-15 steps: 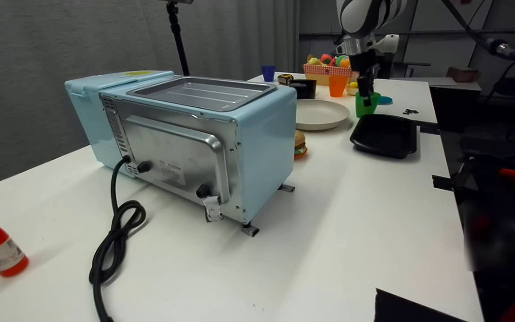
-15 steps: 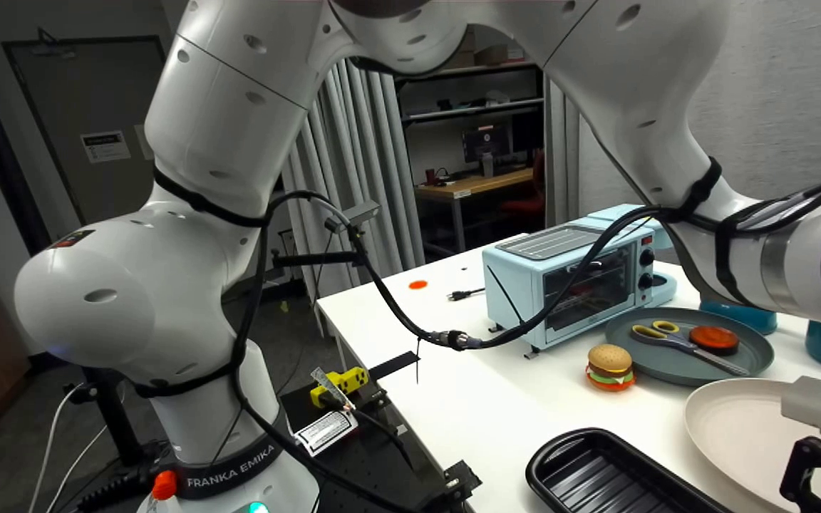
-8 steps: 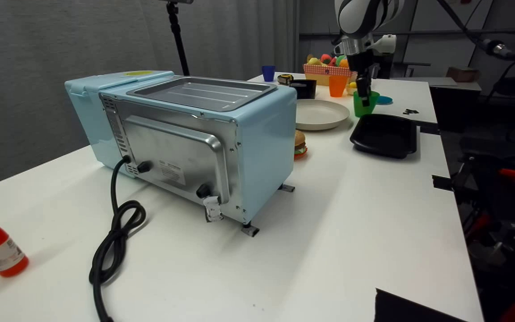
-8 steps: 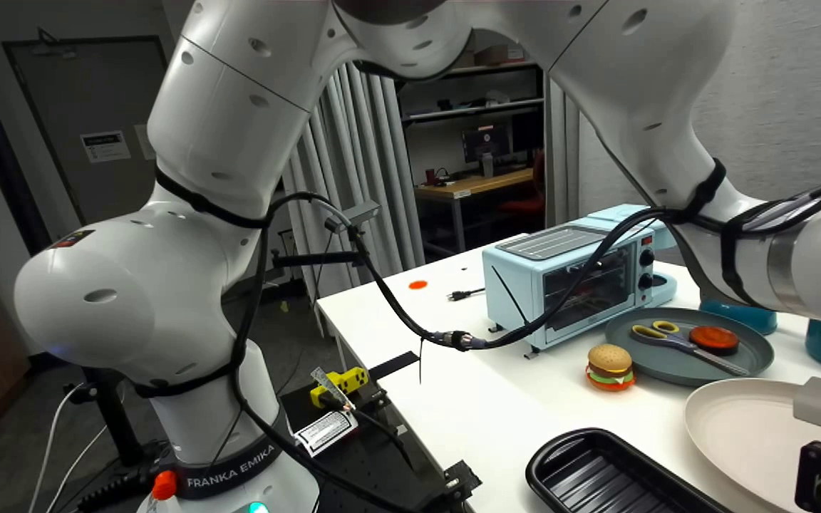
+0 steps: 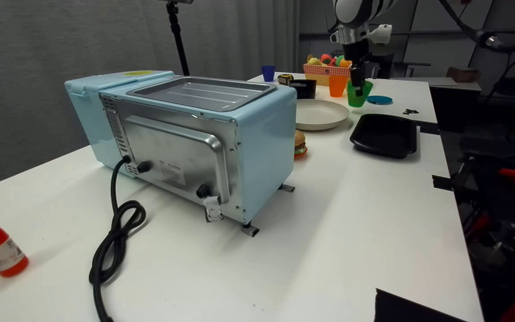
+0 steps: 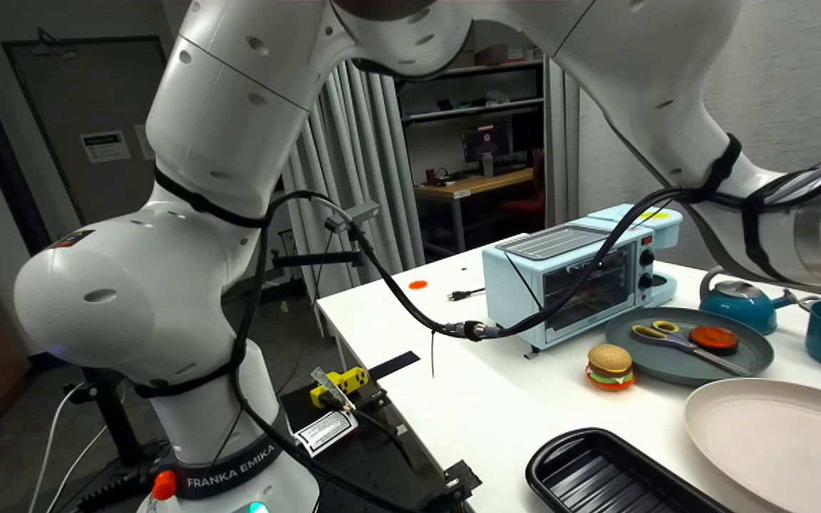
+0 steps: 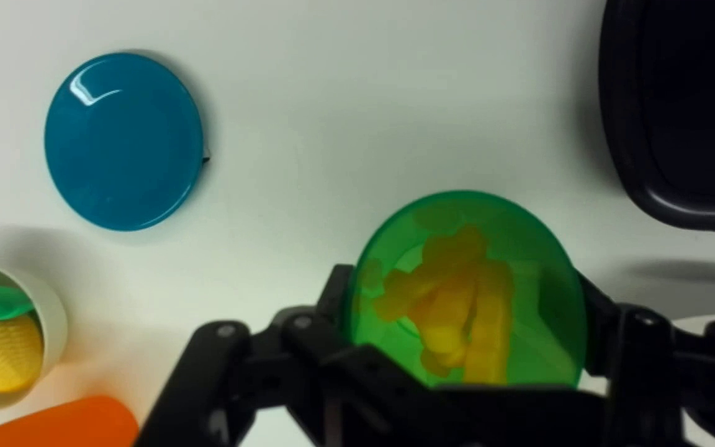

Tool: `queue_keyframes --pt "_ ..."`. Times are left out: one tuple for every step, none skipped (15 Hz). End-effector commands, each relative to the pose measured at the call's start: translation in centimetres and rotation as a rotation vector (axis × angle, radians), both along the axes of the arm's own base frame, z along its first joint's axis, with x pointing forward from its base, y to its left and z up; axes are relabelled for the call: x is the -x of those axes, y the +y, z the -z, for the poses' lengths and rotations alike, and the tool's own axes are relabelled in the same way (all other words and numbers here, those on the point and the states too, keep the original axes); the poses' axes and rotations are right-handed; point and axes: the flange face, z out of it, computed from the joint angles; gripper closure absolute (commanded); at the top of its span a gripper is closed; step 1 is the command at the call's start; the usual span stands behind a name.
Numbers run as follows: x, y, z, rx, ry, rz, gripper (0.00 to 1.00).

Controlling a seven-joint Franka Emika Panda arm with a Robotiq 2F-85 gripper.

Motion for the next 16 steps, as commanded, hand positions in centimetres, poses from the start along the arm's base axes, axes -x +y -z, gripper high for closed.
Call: queue_keyframes --pt "-1.1 -0.1 -3.4 0.007 -0.026 0.017 0.47" --pt "-1.5 0.1 -4.2 0.01 -0.042 0.019 0.47" --pt "-1.8 0.6 -4.9 0.011 -0.061 0.022 0.47" --pt "-2.2 1.0 -5.5 0.01 -0.076 0.028 0.47" --pt "-2.5 1.6 -6.2 0.004 -0.092 0.041 0.47" --pt "-2.9 2.3 -6.7 -0.003 -0.106 0.051 0.47" --pt "-3.3 3.0 -7.2 -0.01 -0.119 0.057 0.47" --pt "-3.8 3.8 -7.6 -0.015 -0.133 0.066 0.47" --pt "-4.3 4.6 -8.0 -0.021 -0.148 0.073 0.47" --pt "-4.8 5.5 -8.4 -0.027 -0.167 0.083 0.47" --pt "-5.3 6.2 -8.8 -0.034 -0.187 0.094 0.47" --pt "-5.9 7.0 -9.1 -0.04 -0.208 0.107 0.47" --pt "-6.3 7.8 -9.3 -0.045 -0.227 0.118 0.47" --pt "-6.8 8.5 -9.5 -0.047 -0.246 0.127 0.47" --pt "-7.2 9.3 -9.5 -0.047 -0.27 0.139 0.47" --pt "-7.6 9.9 -9.6 -0.048 -0.289 0.152 0.47"
